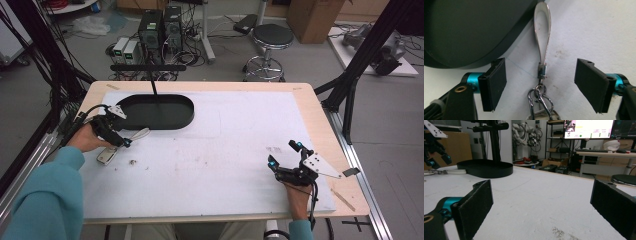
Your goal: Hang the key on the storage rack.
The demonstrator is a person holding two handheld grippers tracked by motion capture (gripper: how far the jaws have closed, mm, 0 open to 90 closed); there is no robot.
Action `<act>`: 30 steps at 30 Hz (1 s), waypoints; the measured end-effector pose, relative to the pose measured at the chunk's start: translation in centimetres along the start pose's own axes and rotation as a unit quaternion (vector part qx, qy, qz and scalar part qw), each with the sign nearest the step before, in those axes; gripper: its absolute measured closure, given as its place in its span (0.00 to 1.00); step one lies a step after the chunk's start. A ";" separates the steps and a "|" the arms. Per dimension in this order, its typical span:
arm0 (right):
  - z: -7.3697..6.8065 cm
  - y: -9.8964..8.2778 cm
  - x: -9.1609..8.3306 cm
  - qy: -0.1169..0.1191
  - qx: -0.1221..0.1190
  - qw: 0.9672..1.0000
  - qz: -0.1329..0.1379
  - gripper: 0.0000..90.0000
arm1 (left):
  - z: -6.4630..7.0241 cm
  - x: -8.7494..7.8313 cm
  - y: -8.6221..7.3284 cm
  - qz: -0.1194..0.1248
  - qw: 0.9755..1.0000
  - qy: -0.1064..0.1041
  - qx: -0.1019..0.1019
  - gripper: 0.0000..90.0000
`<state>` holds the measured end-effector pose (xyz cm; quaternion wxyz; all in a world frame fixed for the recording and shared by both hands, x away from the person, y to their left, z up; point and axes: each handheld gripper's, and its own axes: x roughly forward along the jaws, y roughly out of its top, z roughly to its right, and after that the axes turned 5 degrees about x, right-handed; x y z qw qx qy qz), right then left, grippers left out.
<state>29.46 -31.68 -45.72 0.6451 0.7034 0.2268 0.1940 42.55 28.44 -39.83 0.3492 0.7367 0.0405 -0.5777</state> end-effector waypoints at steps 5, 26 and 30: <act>0.0 0.0 0.0 -0.001 0.003 1.000 0.000 0.04 | -0.1 0.2 -0.1 -0.014 1.000 -0.006 -0.004 0.37; 0.0 0.0 0.0 -0.001 0.002 1.000 -0.001 0.04 | -0.5 1.2 -0.1 -0.047 0.999 -0.019 -0.009 0.58; 0.0 0.0 0.0 0.000 0.000 1.000 0.000 0.04 | -0.5 1.3 0.0 -0.043 0.999 -0.019 -0.017 0.64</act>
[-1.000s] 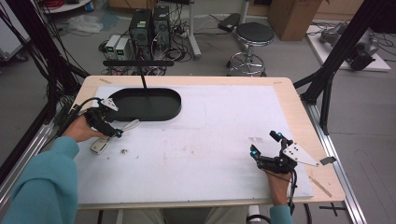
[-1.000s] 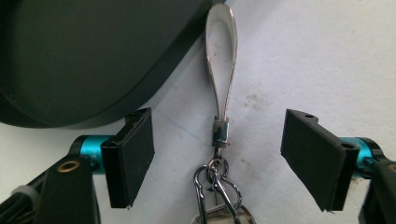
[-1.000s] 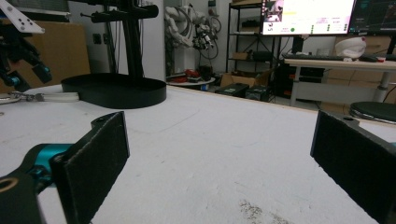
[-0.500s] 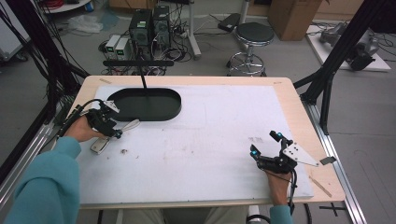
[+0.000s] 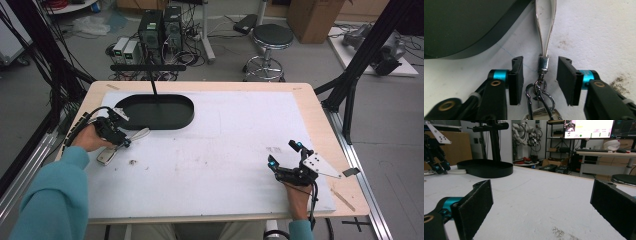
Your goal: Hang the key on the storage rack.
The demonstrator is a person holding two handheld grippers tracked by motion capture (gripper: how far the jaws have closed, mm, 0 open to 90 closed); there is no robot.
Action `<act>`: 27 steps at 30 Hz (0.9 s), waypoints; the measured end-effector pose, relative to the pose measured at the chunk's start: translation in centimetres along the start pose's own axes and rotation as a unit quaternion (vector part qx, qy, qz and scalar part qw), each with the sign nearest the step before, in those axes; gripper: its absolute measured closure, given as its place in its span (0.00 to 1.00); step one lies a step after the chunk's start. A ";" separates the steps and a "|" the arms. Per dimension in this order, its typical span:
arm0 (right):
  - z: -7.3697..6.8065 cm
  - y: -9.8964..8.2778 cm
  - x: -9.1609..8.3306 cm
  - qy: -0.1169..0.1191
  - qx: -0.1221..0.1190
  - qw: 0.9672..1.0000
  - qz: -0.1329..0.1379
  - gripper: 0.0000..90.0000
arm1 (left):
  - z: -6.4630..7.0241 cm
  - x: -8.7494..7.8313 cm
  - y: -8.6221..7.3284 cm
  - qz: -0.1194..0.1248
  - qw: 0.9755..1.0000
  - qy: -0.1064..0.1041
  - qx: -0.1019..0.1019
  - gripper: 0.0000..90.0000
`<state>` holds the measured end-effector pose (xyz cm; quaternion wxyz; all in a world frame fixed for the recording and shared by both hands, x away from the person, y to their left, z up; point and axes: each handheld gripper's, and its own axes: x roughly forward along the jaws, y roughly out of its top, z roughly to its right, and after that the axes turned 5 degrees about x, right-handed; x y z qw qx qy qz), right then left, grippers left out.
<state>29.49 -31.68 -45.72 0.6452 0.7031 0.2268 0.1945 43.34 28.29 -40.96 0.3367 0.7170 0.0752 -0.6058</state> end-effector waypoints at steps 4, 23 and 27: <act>0.0 0.0 0.0 -0.002 0.004 1.000 -0.001 0.04 | 0.0 0.0 0.0 -0.001 1.000 0.001 0.001 0.67; 0.0 0.0 0.0 -0.001 0.002 1.000 -0.002 0.04 | 0.2 0.4 0.3 -0.018 1.000 0.001 0.005 0.90; 0.0 0.0 0.0 -0.001 0.001 1.000 -0.002 0.04 | 0.4 0.4 0.3 -0.016 1.000 -0.003 0.000 0.90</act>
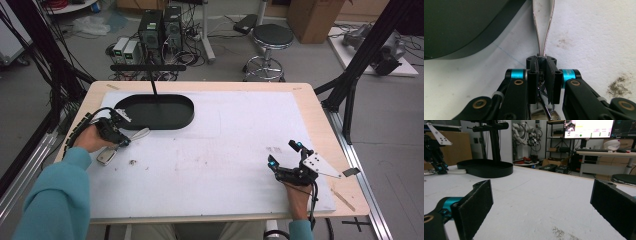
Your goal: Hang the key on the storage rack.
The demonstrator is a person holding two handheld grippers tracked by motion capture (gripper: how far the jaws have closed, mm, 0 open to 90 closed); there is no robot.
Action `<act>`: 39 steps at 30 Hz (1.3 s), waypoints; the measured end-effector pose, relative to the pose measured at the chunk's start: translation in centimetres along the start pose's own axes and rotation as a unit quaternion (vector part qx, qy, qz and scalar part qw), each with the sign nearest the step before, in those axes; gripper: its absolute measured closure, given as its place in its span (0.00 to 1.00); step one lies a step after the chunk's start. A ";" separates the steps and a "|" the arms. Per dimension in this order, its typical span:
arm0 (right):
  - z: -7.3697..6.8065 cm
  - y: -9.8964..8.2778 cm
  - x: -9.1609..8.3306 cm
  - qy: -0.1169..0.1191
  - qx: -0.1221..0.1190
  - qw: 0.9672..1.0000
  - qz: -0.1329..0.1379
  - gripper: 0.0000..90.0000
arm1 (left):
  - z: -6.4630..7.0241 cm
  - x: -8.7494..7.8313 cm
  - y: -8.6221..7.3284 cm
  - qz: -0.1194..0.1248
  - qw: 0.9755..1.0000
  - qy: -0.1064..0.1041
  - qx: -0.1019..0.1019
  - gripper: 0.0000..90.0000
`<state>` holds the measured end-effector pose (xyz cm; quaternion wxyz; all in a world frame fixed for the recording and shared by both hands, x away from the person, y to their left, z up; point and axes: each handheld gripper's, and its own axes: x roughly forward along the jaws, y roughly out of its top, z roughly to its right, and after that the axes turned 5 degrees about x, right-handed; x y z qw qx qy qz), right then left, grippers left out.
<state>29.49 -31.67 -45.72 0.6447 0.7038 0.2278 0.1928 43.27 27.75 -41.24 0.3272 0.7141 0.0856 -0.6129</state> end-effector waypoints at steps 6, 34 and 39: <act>0.0 0.0 0.0 0.000 0.000 1.000 0.000 0.04 | 0.1 -0.1 0.1 -0.004 1.000 -0.004 0.001 0.91; 0.0 0.0 0.0 -0.001 0.002 1.000 0.000 0.04 | 0.5 -5.1 -0.4 0.164 0.985 0.047 -0.006 0.91; 0.0 0.0 0.0 -0.001 0.002 1.000 0.000 0.04 | 0.6 -5.8 -0.2 0.195 0.978 0.075 -0.022 0.91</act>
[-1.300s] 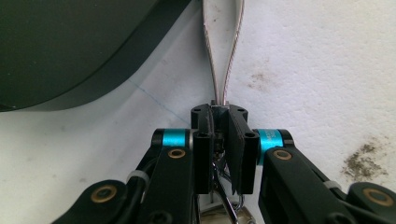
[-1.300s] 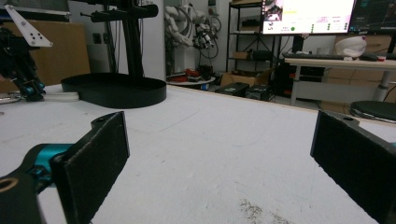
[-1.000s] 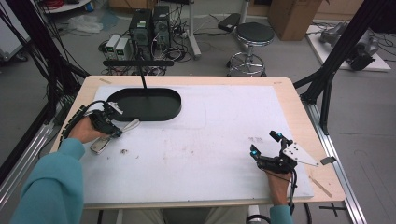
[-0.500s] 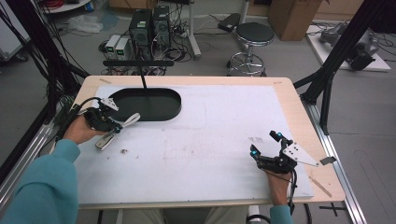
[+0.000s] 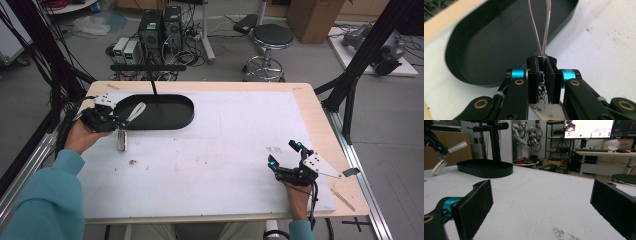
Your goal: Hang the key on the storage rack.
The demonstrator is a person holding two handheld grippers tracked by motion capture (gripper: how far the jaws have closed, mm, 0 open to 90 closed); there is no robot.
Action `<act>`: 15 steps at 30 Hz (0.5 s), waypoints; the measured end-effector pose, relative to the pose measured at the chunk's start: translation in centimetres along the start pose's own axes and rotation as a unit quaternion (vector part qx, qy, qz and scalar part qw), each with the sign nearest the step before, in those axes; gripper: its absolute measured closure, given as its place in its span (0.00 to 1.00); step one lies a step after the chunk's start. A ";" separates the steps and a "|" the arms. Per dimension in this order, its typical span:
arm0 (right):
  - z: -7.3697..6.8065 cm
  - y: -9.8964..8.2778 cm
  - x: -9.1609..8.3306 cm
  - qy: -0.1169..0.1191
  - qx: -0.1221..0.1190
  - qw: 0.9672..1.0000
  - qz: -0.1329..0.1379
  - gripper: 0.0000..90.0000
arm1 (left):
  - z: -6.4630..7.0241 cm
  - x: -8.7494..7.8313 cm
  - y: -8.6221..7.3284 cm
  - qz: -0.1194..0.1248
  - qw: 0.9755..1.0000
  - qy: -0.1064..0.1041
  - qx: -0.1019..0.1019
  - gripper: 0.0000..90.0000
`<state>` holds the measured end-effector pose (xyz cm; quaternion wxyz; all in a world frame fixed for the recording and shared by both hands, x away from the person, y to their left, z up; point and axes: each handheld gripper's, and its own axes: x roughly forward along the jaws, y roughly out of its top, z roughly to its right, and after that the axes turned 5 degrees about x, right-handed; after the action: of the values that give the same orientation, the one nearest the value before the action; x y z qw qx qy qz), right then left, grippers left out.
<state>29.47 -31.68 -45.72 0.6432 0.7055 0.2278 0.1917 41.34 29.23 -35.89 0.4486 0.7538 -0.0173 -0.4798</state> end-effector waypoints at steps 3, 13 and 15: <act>0.0 0.0 0.0 0.000 -0.001 1.000 0.000 0.04 | 0.0 -0.4 0.2 0.017 1.000 0.021 -0.008 0.91; 0.0 0.0 0.0 0.000 0.000 1.000 0.000 0.04 | -0.2 -1.0 1.1 0.064 0.996 0.055 -0.037 0.91; 0.0 0.0 0.0 0.000 0.000 1.000 0.000 0.04 | -0.3 -1.0 1.3 0.075 0.994 0.061 -0.041 0.91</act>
<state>29.47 -31.68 -45.72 0.6431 0.7053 0.2281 0.1920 41.56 29.10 -34.20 0.5143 0.7590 -0.0268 -0.3984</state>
